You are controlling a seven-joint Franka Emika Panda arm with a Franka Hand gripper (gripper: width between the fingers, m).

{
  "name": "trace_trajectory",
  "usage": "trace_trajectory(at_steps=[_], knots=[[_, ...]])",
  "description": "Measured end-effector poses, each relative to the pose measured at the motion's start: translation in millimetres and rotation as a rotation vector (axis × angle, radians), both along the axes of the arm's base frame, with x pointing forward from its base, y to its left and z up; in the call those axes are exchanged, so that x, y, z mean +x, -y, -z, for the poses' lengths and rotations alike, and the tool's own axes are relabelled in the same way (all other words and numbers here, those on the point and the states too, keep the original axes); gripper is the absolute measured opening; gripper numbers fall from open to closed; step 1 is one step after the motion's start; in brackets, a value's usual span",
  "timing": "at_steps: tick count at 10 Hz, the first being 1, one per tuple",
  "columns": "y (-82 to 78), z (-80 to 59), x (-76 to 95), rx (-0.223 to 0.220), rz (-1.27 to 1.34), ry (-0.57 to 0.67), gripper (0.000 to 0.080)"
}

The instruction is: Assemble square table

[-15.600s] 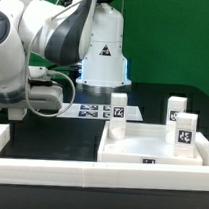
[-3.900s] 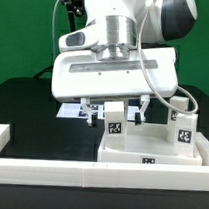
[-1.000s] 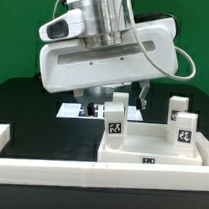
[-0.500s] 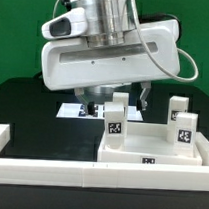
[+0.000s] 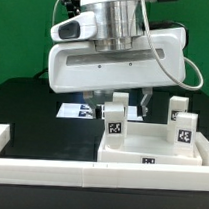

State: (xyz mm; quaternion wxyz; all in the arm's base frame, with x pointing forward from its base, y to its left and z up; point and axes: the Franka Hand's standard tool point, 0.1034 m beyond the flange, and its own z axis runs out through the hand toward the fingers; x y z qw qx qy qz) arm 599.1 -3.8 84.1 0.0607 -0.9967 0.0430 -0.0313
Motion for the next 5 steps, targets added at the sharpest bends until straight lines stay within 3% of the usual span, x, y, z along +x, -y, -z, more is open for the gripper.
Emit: trace_trajectory(at_steps=[1,2,3,5], knots=[[1.2,0.7,-0.3,-0.002,-0.017,0.001,0.0395],[4.2,1.1,-0.6,-0.004,-0.04,0.003,0.0395],[6.4,1.3,-0.8,-0.005,-0.06,0.005,0.0291],[7.2,1.7,-1.2,-0.007,-0.075,0.009,0.0291]])
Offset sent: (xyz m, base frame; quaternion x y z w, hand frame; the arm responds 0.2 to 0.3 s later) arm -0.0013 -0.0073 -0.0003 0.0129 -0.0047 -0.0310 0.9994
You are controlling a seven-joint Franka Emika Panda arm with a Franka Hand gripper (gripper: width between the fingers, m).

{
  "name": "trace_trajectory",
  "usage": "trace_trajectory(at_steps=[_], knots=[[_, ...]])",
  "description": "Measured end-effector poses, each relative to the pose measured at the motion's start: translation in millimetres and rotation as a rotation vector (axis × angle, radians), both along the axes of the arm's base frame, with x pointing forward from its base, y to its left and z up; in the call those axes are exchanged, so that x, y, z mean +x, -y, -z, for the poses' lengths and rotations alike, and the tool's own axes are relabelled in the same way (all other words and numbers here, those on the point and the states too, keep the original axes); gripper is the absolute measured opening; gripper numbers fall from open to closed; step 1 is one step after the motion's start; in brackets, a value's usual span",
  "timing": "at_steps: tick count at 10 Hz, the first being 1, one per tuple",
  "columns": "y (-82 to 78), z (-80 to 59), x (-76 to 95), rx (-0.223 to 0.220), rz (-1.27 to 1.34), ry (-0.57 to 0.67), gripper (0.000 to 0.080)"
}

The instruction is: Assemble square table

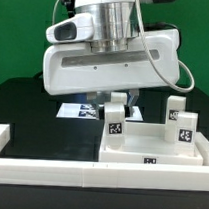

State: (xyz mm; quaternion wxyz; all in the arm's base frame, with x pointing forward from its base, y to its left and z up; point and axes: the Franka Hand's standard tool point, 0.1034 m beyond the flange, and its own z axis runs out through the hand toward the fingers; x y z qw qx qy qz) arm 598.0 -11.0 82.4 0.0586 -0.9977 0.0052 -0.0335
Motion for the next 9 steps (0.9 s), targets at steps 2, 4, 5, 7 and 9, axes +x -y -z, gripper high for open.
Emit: trace_trajectory(at_steps=[2,4,5,7,9], knots=[[0.5,0.2,-1.5,0.005,0.032,0.026,0.0291],[-1.2,0.0,-1.7,0.022,0.112,0.023,0.0291],[-2.4,0.1,-1.6,0.03,0.152,0.018,0.0291],[-5.2,0.0,-1.5,0.058,0.276,0.003,0.0291],[-4.8,0.0,-2.9,0.078,0.474,0.0,0.0291]])
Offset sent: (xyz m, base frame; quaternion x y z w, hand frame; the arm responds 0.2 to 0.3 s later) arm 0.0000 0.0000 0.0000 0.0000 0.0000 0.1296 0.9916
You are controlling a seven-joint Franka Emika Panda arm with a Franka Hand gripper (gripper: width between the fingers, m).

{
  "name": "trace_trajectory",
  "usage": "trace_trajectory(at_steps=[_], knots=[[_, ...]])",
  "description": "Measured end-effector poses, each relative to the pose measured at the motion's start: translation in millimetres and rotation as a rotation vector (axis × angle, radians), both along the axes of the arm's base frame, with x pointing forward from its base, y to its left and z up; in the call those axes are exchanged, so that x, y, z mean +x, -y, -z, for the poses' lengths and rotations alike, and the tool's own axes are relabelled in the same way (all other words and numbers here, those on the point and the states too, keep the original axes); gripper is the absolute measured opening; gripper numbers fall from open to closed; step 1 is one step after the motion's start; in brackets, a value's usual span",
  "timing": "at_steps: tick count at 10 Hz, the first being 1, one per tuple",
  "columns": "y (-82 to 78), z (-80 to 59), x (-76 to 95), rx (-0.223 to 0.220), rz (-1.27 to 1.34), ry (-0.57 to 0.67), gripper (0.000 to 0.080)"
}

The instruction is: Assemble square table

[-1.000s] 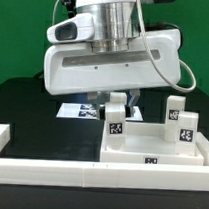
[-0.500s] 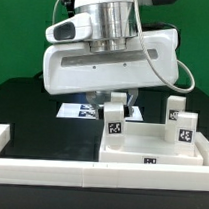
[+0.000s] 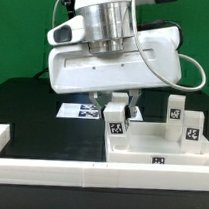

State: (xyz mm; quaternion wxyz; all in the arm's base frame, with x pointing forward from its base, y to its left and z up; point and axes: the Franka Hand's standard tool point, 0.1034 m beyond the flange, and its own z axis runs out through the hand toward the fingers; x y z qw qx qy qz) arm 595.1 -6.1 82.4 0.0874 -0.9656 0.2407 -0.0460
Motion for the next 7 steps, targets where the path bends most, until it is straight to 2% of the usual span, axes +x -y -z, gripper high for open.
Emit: trace_trajectory(at_steps=[3,7], knots=[[-7.3,2.4,-7.8,0.033,0.315,-0.039,0.0292],[-20.2,3.7,-8.8,0.119,0.673,-0.097,0.0292]])
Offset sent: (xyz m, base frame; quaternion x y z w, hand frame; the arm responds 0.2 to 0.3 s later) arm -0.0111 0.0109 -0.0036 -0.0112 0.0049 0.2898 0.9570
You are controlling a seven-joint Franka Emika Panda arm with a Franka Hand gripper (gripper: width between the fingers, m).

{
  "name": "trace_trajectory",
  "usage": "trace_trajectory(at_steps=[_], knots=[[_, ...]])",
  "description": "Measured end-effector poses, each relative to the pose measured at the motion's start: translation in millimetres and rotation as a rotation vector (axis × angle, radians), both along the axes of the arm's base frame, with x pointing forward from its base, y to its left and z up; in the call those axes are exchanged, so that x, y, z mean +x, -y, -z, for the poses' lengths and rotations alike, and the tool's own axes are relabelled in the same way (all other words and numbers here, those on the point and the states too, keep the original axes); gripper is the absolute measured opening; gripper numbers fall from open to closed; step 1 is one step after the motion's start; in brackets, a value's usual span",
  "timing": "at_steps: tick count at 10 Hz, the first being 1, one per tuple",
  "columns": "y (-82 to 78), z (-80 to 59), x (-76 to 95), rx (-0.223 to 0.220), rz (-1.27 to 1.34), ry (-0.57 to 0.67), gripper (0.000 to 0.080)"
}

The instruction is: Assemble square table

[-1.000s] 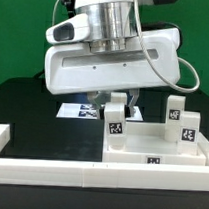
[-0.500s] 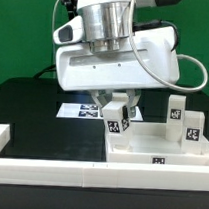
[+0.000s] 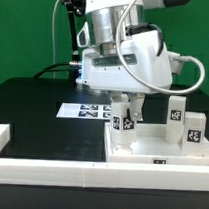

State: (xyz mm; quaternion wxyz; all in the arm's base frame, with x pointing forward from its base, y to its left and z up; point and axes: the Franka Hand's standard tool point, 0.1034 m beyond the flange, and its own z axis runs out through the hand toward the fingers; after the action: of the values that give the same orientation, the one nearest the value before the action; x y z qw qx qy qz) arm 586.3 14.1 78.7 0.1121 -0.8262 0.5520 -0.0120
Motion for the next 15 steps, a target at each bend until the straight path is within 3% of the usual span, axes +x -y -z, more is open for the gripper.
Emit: trace_trajectory(at_steps=[3,4,5,6,7,15], knots=[[-1.0,-0.3,1.0,0.017,0.044,-0.004,0.0307],[-0.2,0.1,1.4,0.008,-0.014,0.006,0.0474],[1.6,0.6,2.6,-0.003,-0.08,0.019,0.0474],[1.3,1.1,2.6,-0.004,-0.088,0.02,0.0589],[0.9,2.4,2.1,-0.014,-0.155,0.03,0.0635],[2.2,5.0,-3.8,-0.157,-0.845,0.149,0.0649]])
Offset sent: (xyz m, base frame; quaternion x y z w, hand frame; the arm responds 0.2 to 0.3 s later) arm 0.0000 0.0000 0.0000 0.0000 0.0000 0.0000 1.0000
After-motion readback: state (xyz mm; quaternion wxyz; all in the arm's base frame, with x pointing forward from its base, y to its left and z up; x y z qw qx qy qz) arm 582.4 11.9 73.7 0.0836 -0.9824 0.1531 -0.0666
